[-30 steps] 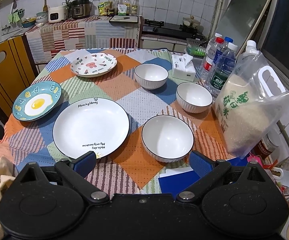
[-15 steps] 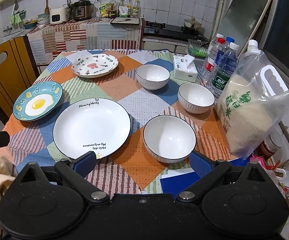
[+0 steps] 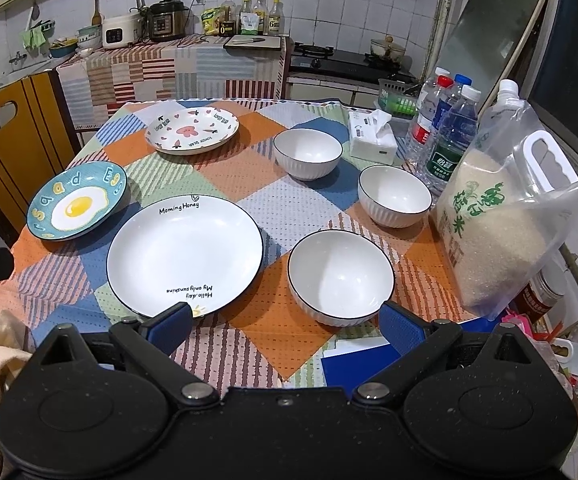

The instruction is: Organize plates and bowls

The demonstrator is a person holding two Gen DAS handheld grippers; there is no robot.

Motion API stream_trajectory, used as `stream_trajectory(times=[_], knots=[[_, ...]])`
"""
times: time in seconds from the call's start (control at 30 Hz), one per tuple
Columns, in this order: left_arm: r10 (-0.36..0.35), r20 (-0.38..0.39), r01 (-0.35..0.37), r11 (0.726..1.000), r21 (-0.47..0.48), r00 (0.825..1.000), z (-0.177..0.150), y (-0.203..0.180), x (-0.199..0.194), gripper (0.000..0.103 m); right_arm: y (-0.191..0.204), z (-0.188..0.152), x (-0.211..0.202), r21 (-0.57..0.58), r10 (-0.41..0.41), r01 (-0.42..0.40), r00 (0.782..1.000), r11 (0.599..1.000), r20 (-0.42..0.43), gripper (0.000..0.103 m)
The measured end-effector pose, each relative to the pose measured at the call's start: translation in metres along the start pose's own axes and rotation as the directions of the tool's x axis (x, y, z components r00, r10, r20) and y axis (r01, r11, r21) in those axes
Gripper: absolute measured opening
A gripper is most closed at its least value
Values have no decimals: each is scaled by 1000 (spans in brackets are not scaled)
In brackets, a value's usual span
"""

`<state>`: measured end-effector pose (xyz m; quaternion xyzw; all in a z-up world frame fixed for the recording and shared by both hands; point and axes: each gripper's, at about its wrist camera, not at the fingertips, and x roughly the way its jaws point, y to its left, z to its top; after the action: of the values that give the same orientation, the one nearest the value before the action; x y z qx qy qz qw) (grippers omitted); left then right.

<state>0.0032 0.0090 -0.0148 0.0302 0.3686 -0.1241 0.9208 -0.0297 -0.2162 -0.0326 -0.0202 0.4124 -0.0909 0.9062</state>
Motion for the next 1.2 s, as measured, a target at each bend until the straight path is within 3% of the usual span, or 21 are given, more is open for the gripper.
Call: stream_trajectory(times=[0.13, 0.27, 0.33, 0.47, 0.63, 0.8, 0.97, 1.1, 1.2], knots=[[13, 27, -14, 998, 55, 1000, 6, 1, 13, 102, 2, -1, 4, -50, 45, -41, 996, 998, 79, 101], [-8, 64, 2, 996, 94, 998, 13, 12, 31, 103, 5, -5, 21, -215, 125, -70, 958, 974, 258, 101], [-19, 62, 14, 996, 85, 998, 16, 20, 44, 103, 6, -4, 35, -254, 159, -85, 945, 963, 286, 101], [-34, 27, 31, 993, 116, 999, 15, 24, 74, 101, 5, -2, 65, -219, 278, -233, 939, 947, 202, 95], [-73, -47, 76, 993, 86, 996, 9, 29, 118, 100, 5, -14, 92, -122, 402, -389, 908, 913, 117, 92], [-85, -112, 91, 994, 56, 990, 1, 28, 159, 100, 8, -30, 116, -60, 421, -418, 905, 907, 65, 89], [-128, -181, 133, 991, 16, 975, -5, 31, 192, 90, 5, -41, 139, 78, 468, -469, 883, 880, 30, 79], [-141, -217, 142, 990, -10, 966, -5, 35, 216, 82, 2, -41, 157, 179, 439, -438, 898, 881, 36, 70], [-146, -248, 150, 989, -5, 958, -7, 33, 232, 70, 6, -42, 167, 193, 413, -410, 910, 891, 29, 62]])
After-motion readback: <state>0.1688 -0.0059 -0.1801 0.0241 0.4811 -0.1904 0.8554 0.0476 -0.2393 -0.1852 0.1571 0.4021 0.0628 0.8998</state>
